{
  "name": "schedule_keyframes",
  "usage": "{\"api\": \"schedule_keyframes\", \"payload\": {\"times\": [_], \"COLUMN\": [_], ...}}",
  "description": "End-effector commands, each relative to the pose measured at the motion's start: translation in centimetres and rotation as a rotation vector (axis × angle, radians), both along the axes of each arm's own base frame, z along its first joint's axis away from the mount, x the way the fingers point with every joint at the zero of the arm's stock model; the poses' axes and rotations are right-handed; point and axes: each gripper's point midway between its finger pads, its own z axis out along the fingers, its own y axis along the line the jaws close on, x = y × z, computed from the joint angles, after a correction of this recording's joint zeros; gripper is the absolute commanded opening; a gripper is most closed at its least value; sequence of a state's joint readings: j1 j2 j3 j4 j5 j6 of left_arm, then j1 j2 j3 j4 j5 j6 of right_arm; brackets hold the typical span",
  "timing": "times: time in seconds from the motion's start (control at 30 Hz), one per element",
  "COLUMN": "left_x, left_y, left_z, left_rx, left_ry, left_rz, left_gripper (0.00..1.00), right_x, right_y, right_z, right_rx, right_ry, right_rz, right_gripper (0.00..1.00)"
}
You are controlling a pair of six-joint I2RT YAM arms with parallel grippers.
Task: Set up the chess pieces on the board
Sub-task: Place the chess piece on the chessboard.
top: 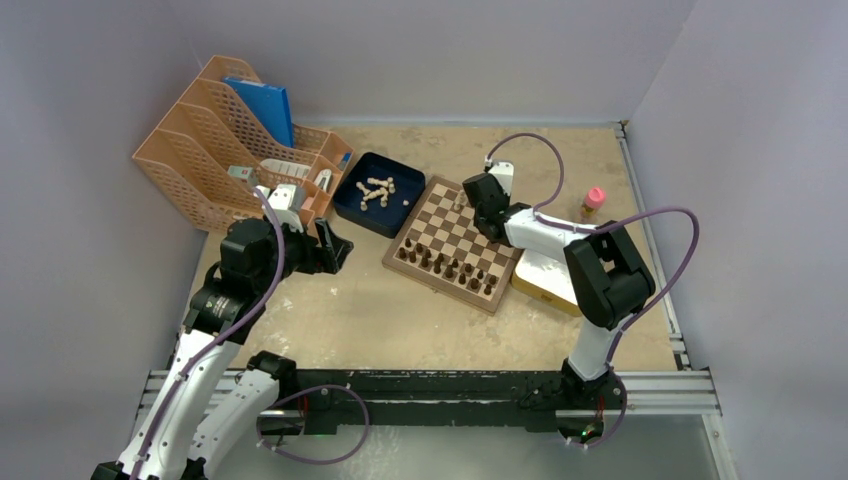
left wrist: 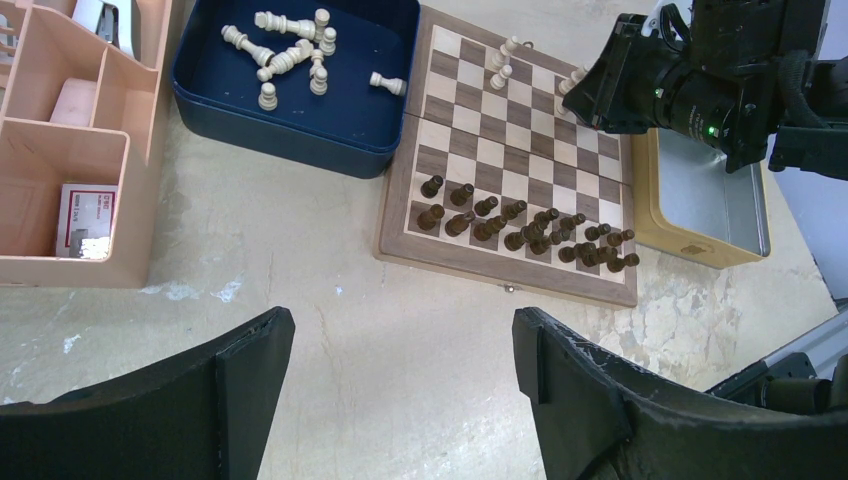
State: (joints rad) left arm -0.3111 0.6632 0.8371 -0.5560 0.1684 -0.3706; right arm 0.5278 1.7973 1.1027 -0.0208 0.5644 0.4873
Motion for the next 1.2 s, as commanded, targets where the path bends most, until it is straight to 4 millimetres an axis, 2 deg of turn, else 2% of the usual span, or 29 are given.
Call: {"api": "schedule_keyframes", "payload": {"times": [0.0, 0.8, 1.17], "left_x": [0.3, 0.3, 0.3], "left_y": [-0.2, -0.2, -0.2], "left_z": [1.4, 1.4, 1.4], "left_rx": [-0.007, -0.007, -0.007], "left_ry": [-0.063, -0.063, -0.063], "left_rz": [-0.013, -0.013, -0.013], "left_gripper": [0.80, 0.80, 0.80], "right_x": [-0.2, 0.5, 1.0], "right_y": [-0.5, -0.2, -0.1], "right_z": [1.7, 2.9, 4.9], "right_rx": [0.015, 0.018, 0.018], "right_ry": [-0.024, -0.048, -0.072], "right_rz": [-0.024, -0.021, -0.012], "right_gripper": [0.19, 0.25, 0.29]}}
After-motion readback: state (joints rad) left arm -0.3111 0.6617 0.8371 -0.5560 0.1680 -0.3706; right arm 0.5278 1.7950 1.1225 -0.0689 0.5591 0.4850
